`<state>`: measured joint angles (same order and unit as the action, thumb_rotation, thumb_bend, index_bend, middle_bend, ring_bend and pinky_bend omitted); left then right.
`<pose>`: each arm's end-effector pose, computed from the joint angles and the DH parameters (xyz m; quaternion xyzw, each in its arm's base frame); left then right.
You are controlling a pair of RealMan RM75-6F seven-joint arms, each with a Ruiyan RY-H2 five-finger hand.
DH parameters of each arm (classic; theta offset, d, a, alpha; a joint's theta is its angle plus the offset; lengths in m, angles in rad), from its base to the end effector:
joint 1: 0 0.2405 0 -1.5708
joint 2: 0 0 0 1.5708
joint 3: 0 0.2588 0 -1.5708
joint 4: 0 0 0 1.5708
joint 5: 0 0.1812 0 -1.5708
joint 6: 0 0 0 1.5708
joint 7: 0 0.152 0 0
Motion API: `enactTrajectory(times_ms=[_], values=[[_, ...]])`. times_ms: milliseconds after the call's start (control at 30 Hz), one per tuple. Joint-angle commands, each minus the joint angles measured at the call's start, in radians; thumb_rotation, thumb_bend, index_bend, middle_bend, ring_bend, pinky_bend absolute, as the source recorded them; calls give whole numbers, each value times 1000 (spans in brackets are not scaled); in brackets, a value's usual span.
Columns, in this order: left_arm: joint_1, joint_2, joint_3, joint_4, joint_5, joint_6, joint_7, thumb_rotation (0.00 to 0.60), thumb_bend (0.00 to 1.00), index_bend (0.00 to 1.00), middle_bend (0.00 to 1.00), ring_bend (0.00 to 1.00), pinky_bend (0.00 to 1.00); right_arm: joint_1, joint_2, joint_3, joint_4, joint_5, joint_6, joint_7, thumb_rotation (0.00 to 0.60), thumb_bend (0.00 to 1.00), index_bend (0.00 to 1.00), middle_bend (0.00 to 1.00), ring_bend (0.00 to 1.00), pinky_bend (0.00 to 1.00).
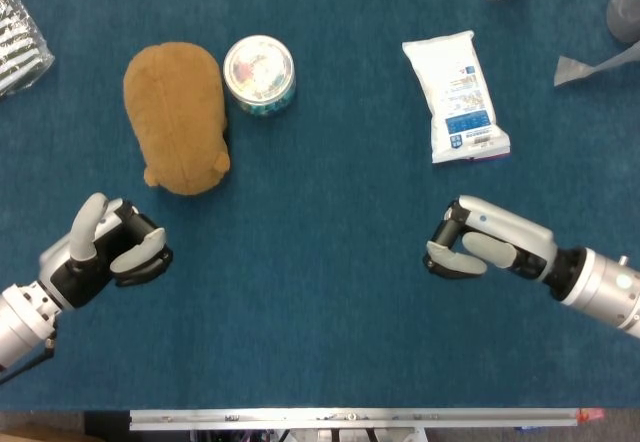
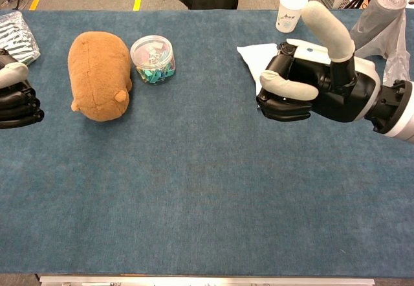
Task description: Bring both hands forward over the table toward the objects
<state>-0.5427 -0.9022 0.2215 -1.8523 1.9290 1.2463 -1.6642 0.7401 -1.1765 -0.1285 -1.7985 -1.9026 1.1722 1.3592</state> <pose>-0.1766 0.2072 0.1499 0.3875 0.7967 0.4568 0.0807 -0.1077 -0.2374 0.0815 -0.5369 0.6917 -0.4606 0.1457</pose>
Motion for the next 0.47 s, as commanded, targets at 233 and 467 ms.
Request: enactTrajectory(times_ms=[233, 467], values=[[-21, -3, 29, 11, 19, 32, -12, 0, 0, 1000, 1000, 1000, 1000, 19, -5, -21, 13, 2, 21, 17, 65, 0, 1000, 1000, 1000, 1000], [-41, -6, 53, 23, 37, 50, -28, 0, 0, 1000, 1000, 1000, 1000, 30, -7, -32, 14, 4, 32, 21, 64, 0, 1000, 1000, 1000, 1000]])
